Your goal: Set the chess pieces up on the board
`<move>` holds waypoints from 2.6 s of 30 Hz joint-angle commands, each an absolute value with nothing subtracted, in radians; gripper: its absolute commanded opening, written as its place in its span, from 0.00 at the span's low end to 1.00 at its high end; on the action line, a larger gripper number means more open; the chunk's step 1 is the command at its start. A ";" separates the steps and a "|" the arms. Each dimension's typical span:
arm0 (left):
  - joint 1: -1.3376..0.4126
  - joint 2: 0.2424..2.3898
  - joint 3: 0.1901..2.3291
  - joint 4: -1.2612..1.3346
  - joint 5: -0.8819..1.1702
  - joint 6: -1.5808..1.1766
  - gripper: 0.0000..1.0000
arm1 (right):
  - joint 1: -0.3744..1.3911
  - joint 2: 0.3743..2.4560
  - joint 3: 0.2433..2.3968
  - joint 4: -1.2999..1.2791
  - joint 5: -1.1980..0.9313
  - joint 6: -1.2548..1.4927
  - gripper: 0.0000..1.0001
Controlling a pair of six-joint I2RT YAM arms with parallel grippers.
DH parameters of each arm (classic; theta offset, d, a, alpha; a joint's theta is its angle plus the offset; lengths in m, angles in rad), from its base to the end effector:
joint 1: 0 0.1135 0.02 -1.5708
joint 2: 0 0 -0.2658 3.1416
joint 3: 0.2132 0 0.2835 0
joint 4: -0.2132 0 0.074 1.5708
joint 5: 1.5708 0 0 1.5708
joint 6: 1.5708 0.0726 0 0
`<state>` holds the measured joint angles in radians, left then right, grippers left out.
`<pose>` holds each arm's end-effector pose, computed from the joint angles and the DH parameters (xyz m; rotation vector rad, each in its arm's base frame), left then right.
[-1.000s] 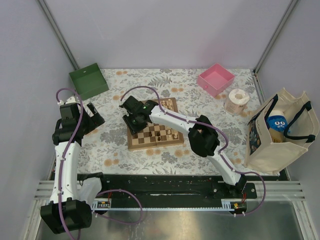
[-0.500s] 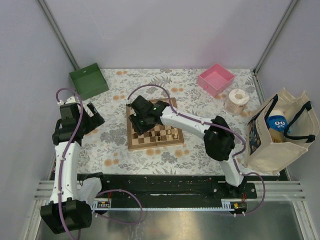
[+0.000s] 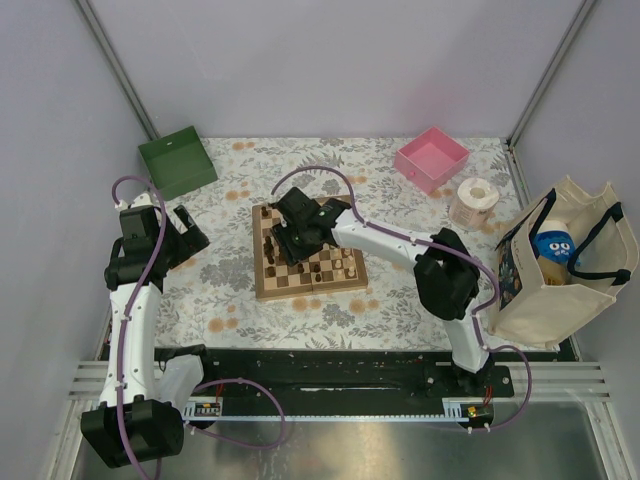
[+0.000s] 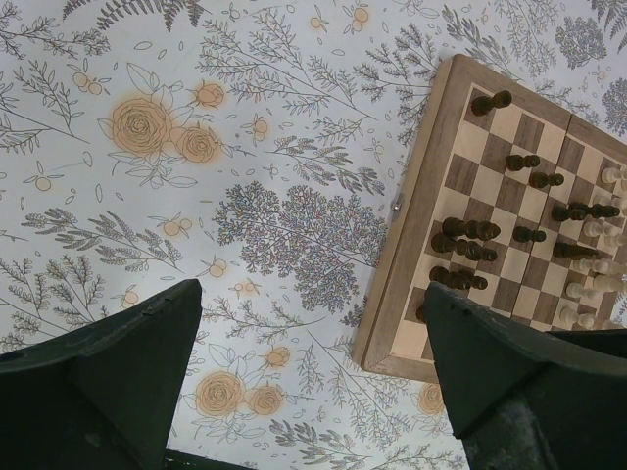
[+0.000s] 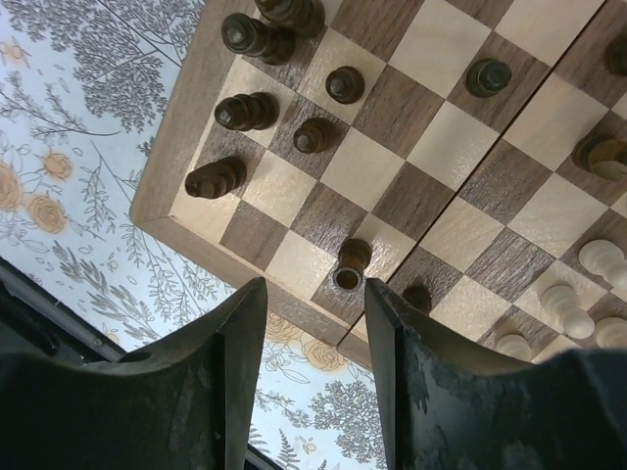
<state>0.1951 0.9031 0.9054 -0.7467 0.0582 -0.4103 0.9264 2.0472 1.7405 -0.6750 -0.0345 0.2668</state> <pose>0.2364 0.0424 0.2836 -0.6633 2.2233 -0.1764 0.3017 0.4057 0.2014 -0.8651 2.4849 0.4860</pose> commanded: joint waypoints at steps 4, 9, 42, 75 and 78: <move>0.201 0.890 0.899 -0.704 0.080 -0.400 0.99 | 0.928 2.094 1.776 -0.699 -0.012 0.267 0.53; 0.201 0.890 0.897 -0.704 0.078 -0.400 0.99 | 0.928 2.106 1.766 -0.701 -0.005 0.267 0.53; 0.199 0.888 0.896 -0.704 0.083 -0.400 0.99 | 0.928 2.145 1.789 -0.730 0.017 0.252 0.33; 0.203 0.888 0.897 -0.703 0.084 -0.400 0.99 | 1.046 2.146 1.874 -0.680 -0.081 0.324 0.22; 0.204 0.890 0.897 -0.703 0.083 -0.400 0.99 | 1.055 2.164 1.893 -0.684 -0.087 0.325 0.22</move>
